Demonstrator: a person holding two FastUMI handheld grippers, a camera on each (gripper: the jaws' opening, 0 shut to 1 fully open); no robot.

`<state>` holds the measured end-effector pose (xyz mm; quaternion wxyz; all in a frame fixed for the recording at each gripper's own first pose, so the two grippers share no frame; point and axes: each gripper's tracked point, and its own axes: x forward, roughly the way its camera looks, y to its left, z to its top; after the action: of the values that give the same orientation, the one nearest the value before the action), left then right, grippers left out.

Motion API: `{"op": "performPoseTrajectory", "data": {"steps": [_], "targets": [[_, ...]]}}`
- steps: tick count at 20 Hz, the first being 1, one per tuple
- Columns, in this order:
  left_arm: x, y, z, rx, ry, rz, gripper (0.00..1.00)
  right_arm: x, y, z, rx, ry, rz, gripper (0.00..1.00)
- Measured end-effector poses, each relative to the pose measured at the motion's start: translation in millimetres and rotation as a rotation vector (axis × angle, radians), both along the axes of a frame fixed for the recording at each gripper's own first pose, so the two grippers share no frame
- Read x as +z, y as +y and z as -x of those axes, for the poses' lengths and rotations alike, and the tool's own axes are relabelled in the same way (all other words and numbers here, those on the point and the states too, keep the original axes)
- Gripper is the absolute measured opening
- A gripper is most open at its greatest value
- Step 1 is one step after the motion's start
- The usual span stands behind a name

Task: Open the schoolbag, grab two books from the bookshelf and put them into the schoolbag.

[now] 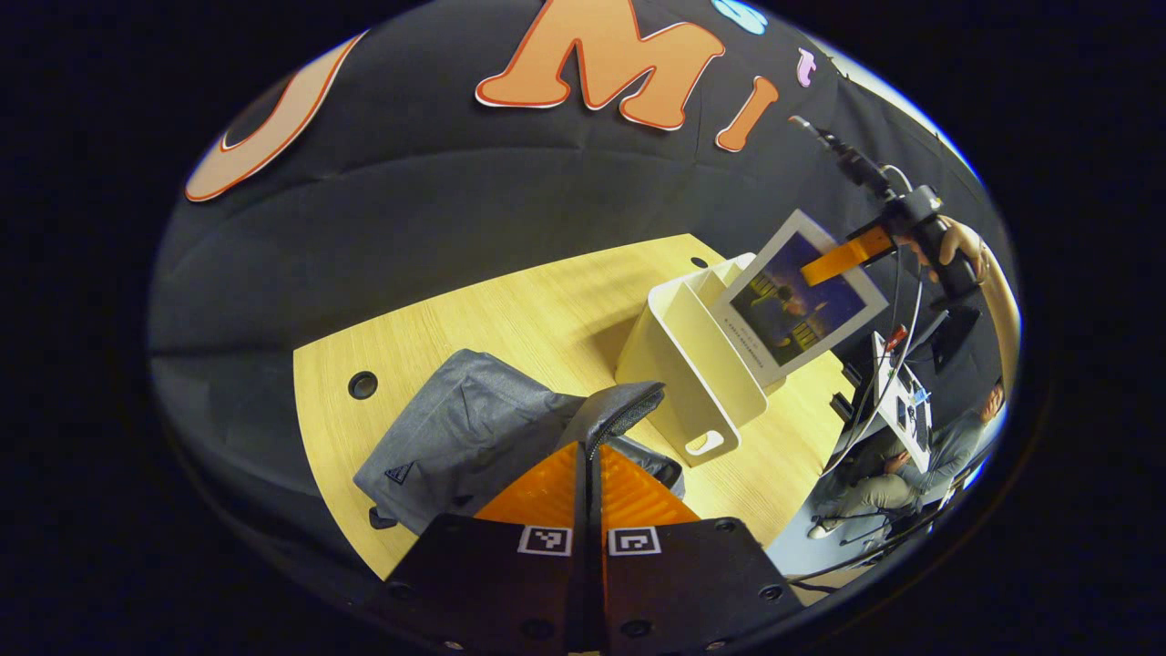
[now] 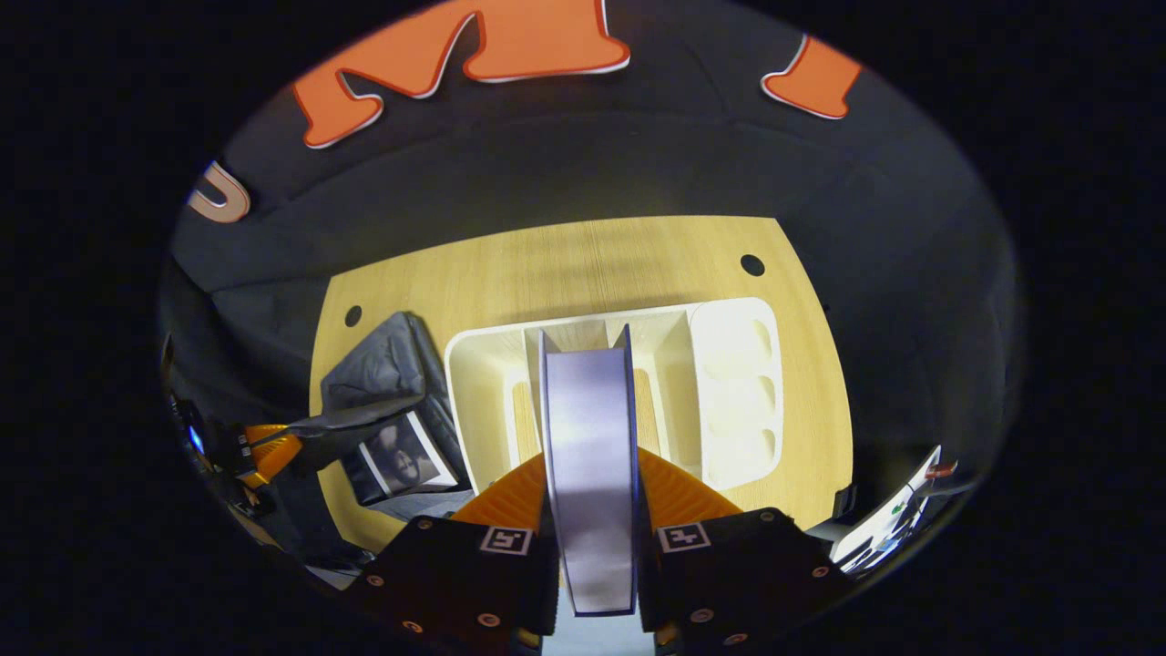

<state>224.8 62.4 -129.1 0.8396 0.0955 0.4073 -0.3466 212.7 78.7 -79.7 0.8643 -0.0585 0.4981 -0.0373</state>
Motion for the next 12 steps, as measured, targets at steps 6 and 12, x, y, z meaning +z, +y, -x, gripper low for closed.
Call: {"op": "performPoseTrajectory", "data": {"steps": [6,12], "targets": [[0,3,-3,-0.003,-0.010,-0.008,0.01,55,32,51,-0.041,-0.229,-0.252,0.35],[2,-2,-1,-0.021,-0.009,-0.003,0.01,20,68,113,-0.144,-0.381,-0.656,0.34]]}}
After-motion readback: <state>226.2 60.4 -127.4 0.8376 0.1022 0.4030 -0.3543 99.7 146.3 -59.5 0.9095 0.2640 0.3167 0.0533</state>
